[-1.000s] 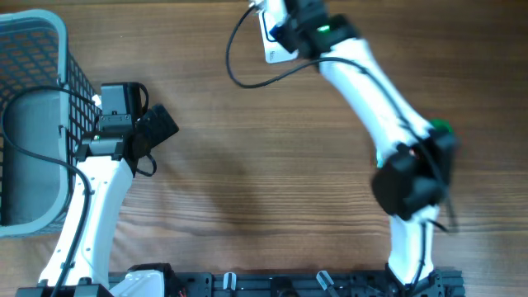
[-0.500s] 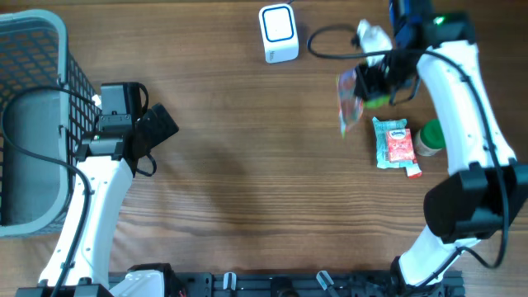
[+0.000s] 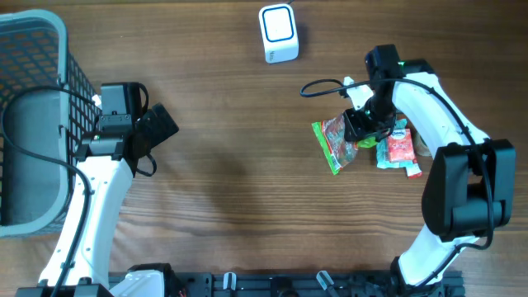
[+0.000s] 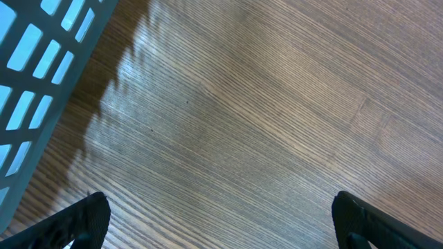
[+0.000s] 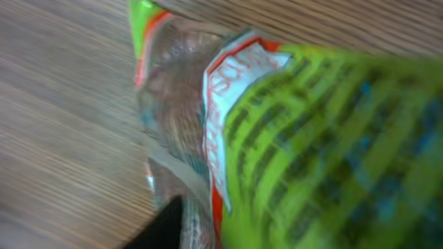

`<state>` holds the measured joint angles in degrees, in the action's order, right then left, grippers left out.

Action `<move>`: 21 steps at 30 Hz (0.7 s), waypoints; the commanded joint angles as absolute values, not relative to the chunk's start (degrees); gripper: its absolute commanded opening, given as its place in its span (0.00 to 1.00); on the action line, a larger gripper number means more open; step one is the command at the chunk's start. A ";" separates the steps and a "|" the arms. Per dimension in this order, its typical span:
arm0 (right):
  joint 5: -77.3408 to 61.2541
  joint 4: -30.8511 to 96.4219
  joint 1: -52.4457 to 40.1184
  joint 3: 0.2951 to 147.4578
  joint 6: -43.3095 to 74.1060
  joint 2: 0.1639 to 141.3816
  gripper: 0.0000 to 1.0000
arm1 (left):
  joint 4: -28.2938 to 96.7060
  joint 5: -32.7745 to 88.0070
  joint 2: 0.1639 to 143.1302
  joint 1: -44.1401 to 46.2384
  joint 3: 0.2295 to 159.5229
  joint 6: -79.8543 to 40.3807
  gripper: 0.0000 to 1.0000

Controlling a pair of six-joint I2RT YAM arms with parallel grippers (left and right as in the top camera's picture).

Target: Scan the item barcode

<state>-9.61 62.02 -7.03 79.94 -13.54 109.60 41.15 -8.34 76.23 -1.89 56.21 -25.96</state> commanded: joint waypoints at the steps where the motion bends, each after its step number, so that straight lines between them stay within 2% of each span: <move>1: -5.76 62.28 -7.09 80.60 -13.17 109.36 0.54 | 41.01 -9.08 75.81 -2.15 56.49 -25.69 1.00; 4: -5.72 63.44 -7.09 84.14 -12.19 108.73 0.55 | 41.01 -9.08 75.81 -2.15 56.49 -25.71 1.00; 6: -4.93 64.25 -7.09 87.81 -10.22 108.38 0.60 | 41.01 -9.08 75.81 -2.15 56.49 -25.69 1.00; 9: -4.27 65.82 -7.11 93.56 -7.68 107.92 0.60 | 41.01 -9.08 75.81 -2.15 56.49 -25.69 1.00; 12: -6.48 67.20 -7.22 96.77 -2.42 107.53 0.58 | 41.01 -9.08 75.81 -2.15 56.49 -25.69 1.00; 17: -17.19 69.54 -7.31 95.85 -1.61 107.48 0.54 | 41.01 -9.08 75.81 -2.15 56.49 -25.71 1.00; 18: -18.50 69.58 -7.31 95.55 -0.71 107.48 0.51 | 41.01 -9.08 75.81 -2.15 56.49 -25.69 1.00; 21: -23.55 67.96 -7.51 92.58 3.90 107.48 0.27 | 41.01 -9.06 75.81 -2.15 56.49 -25.69 1.00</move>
